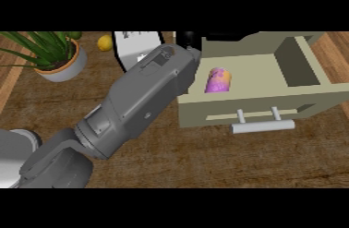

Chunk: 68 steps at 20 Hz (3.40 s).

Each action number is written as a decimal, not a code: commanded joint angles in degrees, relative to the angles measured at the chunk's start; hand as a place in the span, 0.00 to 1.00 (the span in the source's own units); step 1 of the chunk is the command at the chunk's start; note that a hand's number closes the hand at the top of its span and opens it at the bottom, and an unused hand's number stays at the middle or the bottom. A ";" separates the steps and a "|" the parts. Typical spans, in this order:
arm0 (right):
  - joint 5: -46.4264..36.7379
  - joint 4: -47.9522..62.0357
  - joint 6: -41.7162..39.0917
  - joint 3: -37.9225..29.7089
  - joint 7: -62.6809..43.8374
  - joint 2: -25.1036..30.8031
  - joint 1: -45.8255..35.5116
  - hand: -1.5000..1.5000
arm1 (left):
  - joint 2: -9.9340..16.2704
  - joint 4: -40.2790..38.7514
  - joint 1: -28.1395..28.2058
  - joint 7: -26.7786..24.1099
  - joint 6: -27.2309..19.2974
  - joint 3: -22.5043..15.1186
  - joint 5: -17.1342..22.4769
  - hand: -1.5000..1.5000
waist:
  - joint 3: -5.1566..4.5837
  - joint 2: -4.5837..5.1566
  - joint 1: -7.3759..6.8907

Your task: Pick up the can, place it into the drawer and close the drawer

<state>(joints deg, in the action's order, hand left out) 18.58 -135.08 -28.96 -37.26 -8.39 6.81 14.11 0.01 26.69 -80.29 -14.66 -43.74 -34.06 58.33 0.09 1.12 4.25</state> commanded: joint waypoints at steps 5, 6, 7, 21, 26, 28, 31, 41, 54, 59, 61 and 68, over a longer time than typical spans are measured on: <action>-19.03 -3.96 0.61 8.31 2.31 1.26 -7.40 0.00 | -0.01 1.30 -1.40 -3.11 -1.92 -1.42 1.49 0.00 | -0.03 0.08 -1.42; -23.81 -3.04 0.93 10.67 4.22 -0.55 -7.76 0.00 | -0.01 -0.63 -3.03 -3.54 -1.91 0.70 1.46 0.00 | -0.02 0.23 -2.38; -26.82 -5.00 1.15 13.97 3.72 -1.78 -7.90 0.00 | -0.01 1.78 -0.26 -3.68 -1.77 -0.80 2.07 0.00 | -0.05 -0.06 -2.51; -62.11 21.49 14.60 31.81 9.78 0.50 -27.14 0.00 | 0.32 3.52 0.22 2.10 -3.55 -0.94 -0.30 0.00 | -0.09 -0.91 -5.89; -69.70 31.79 17.69 36.96 9.45 0.40 -35.00 0.00 | 3.30 5.34 0.93 3.72 -2.23 0.41 -1.34 0.00 | -0.11 -0.95 -5.78; -70.91 36.31 18.08 36.53 11.89 2.49 -35.93 0.00 | 3.87 7.37 1.44 3.93 -3.71 0.31 -2.30 0.00 | -0.10 -1.12 -5.74; -77.37 42.92 20.99 41.09 11.48 1.43 -38.99 0.00 | 6.66 7.71 1.79 6.69 -2.34 0.07 -2.85 0.00 | -0.11 -1.01 -6.03; -84.76 71.29 37.23 37.62 16.27 1.30 -47.94 0.00 | 14.61 16.19 7.63 10.81 -1.67 0.25 -5.94 0.00 | -0.05 -0.83 -6.10; -91.19 100.56 55.23 32.48 16.02 1.29 -62.72 0.00 | 17.49 27.67 11.74 15.40 -5.98 0.19 -9.64 0.00 | 0.00 -0.34 -7.37; -91.68 106.93 61.85 30.28 16.17 1.54 -65.57 0.00 | 23.14 30.03 13.59 18.45 -1.83 1.72 -9.03 0.00 | 0.02 0.05 -8.18; -90.82 109.01 63.46 29.13 18.02 2.19 -67.18 0.00 | 23.09 30.03 11.19 19.96 -3.70 1.75 -10.01 0.00 | 0.06 -0.01 -7.82; -92.45 116.39 67.69 27.20 15.59 3.70 -75.11 0.00 | 24.24 35.96 16.63 19.54 -3.20 1.47 -11.01 0.00 | 0.01 0.20 -9.62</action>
<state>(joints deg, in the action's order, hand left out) -73.79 -22.50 36.15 -8.85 7.97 10.48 -57.59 22.99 59.56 -65.76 4.23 -47.41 -32.58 47.73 -0.16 1.03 -4.54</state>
